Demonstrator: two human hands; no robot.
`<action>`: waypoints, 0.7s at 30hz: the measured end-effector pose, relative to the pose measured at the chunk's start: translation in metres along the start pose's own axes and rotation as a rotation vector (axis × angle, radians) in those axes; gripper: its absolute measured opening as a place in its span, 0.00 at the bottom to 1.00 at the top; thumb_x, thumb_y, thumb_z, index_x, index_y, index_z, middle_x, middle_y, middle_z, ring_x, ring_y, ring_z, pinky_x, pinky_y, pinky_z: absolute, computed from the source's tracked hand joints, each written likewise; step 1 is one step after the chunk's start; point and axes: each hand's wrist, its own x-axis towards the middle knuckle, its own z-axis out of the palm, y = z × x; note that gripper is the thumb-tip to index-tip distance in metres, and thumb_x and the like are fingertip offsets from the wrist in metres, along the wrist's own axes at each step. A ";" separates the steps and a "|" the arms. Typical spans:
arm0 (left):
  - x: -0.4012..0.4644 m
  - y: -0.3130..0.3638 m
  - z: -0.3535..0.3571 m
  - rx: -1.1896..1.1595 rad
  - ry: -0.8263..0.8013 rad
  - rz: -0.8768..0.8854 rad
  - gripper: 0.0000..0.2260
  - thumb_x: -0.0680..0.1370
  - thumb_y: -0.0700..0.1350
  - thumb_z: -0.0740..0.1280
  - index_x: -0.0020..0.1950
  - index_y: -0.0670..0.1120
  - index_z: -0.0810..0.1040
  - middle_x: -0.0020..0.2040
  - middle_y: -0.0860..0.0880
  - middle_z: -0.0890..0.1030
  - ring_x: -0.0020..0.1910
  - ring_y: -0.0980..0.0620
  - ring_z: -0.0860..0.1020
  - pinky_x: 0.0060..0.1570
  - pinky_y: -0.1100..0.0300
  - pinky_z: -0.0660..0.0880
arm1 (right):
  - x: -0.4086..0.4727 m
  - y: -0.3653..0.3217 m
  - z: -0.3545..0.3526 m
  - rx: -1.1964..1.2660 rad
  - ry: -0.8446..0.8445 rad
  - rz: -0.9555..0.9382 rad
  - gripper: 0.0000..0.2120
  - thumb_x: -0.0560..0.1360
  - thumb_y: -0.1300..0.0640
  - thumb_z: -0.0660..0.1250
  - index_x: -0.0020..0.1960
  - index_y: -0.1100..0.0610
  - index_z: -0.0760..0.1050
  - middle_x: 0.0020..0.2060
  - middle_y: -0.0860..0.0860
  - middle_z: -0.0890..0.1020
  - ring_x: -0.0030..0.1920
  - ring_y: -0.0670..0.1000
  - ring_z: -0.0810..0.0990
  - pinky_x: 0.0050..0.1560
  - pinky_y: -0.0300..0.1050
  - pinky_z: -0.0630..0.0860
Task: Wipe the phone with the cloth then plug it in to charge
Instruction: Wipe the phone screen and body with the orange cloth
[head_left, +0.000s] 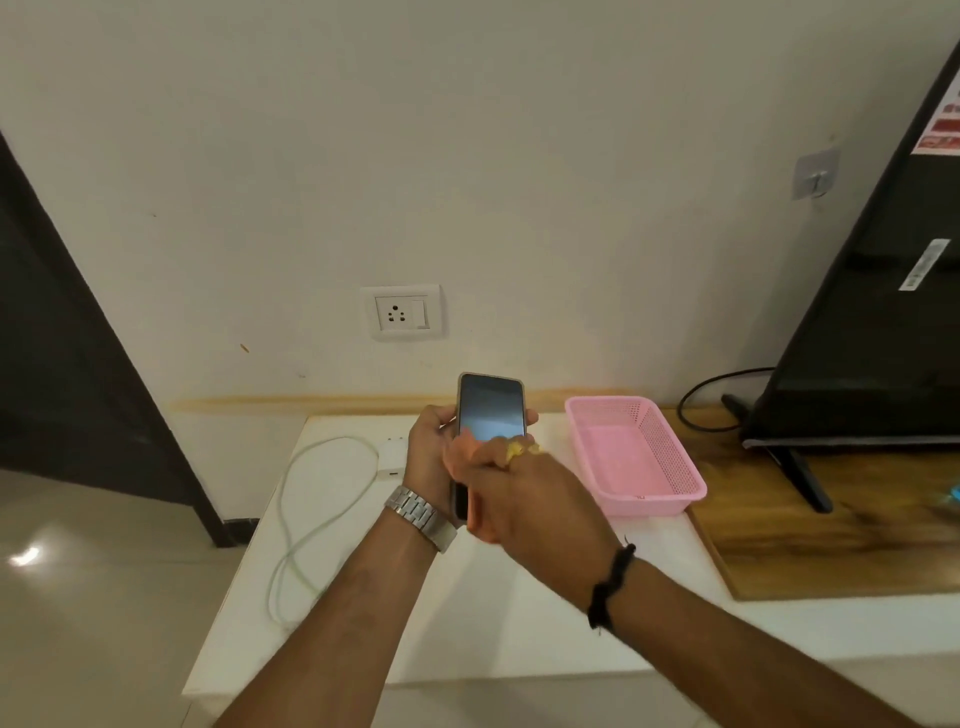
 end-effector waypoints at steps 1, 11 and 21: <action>-0.001 0.002 -0.002 0.010 0.013 -0.001 0.32 0.79 0.56 0.52 0.71 0.36 0.78 0.62 0.37 0.84 0.53 0.39 0.83 0.54 0.49 0.81 | -0.005 -0.001 -0.003 0.000 -0.052 -0.077 0.12 0.79 0.55 0.65 0.61 0.50 0.80 0.46 0.47 0.81 0.43 0.48 0.78 0.44 0.33 0.75; -0.005 0.004 -0.006 -0.002 0.021 0.016 0.30 0.76 0.56 0.57 0.67 0.37 0.82 0.64 0.36 0.83 0.55 0.38 0.81 0.59 0.45 0.74 | -0.015 -0.010 -0.005 -0.031 -0.123 -0.200 0.17 0.71 0.64 0.74 0.57 0.51 0.82 0.46 0.47 0.83 0.45 0.48 0.76 0.44 0.42 0.79; -0.009 0.010 -0.011 -0.042 0.025 0.032 0.30 0.78 0.54 0.55 0.70 0.37 0.80 0.62 0.36 0.83 0.53 0.38 0.82 0.55 0.47 0.77 | -0.014 -0.003 -0.004 -0.120 -0.156 -0.257 0.17 0.67 0.67 0.75 0.54 0.54 0.83 0.47 0.50 0.83 0.44 0.53 0.78 0.43 0.44 0.79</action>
